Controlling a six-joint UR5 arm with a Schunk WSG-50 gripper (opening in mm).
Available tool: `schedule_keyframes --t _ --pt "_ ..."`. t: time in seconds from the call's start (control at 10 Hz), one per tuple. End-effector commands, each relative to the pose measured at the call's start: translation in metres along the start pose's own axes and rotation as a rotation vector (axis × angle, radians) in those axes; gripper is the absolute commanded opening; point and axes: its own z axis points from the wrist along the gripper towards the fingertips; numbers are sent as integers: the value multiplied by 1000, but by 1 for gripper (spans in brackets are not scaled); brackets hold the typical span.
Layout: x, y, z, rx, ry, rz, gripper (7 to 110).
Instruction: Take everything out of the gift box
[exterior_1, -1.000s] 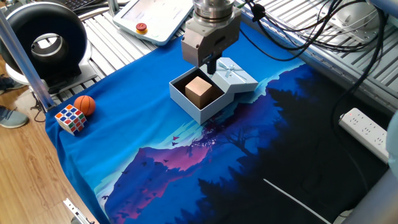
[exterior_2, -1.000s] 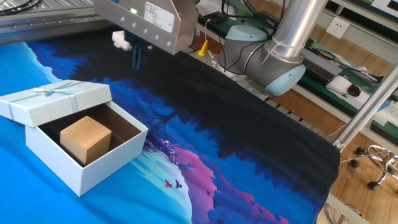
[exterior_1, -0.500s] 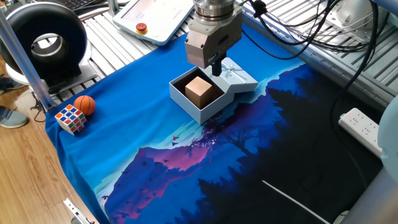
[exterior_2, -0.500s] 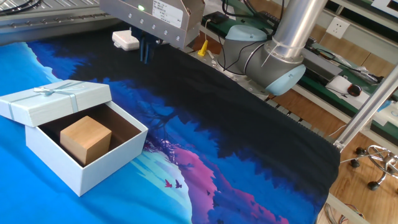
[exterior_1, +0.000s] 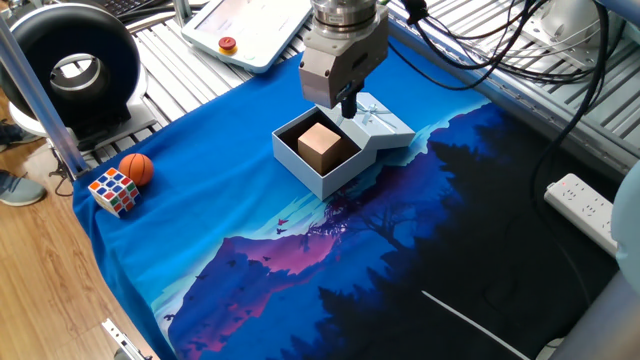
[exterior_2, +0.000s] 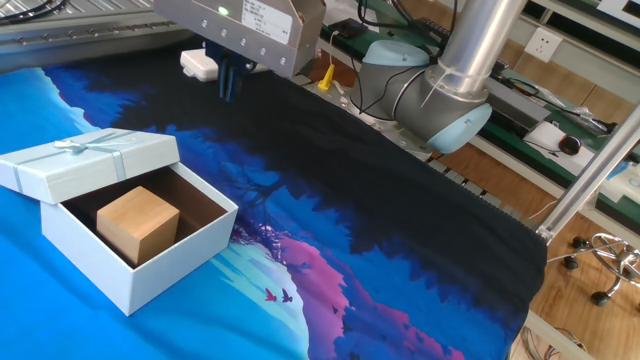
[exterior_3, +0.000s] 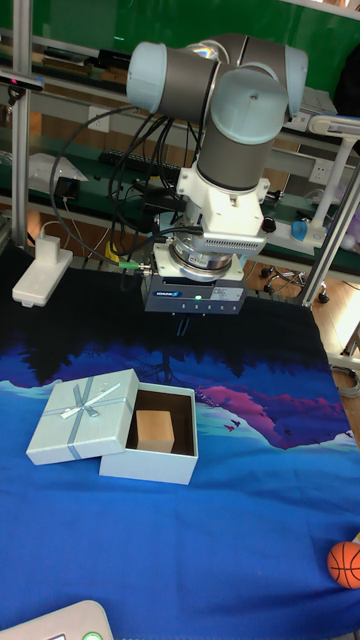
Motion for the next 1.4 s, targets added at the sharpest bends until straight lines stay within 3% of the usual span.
schedule_keyframes --t 0.0,1.3 --pt "-2 0 -1 0 -9 2 7" --pt "-12 4 -1 -13 -48 5 7"
